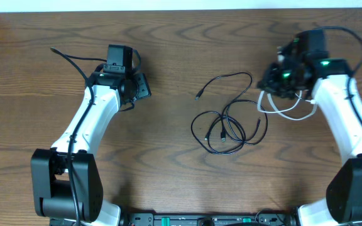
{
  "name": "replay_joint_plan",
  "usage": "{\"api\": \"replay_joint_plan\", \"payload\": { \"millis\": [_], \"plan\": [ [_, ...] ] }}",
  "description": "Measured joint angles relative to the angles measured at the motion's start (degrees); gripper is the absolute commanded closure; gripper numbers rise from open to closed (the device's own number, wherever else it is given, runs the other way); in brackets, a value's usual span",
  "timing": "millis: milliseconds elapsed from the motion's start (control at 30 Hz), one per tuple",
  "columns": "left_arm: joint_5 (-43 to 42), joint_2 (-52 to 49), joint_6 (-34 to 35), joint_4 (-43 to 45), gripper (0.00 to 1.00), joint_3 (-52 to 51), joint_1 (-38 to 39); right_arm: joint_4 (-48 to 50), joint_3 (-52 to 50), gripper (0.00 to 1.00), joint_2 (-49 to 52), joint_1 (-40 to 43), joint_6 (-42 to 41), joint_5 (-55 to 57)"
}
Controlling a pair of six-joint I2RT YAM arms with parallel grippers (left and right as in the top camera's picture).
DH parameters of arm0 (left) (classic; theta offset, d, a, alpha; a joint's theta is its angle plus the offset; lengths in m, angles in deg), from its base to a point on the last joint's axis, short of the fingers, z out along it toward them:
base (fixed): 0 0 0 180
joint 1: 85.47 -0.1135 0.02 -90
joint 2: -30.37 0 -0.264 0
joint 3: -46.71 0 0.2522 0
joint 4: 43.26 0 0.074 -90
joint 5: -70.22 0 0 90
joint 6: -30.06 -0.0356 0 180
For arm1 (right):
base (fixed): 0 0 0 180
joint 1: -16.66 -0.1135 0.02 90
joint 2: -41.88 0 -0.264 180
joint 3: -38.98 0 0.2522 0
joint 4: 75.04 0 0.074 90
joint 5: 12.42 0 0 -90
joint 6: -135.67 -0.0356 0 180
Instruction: Untangle cables
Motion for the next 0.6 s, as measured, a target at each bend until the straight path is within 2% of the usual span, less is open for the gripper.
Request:
{"api": "replay_joint_plan", "payload": {
  "millis": [433,600],
  "plan": [
    [0.00,0.00,0.00,-0.02,0.41,0.00,0.00,21.44,-10.16,0.97,0.00,-19.54,-3.10,11.13],
    [0.00,0.00,0.00,0.00,0.41,0.00,0.00,28.30,-13.73,0.93,0.00,-24.85,-4.94,15.39]
  ]
}}
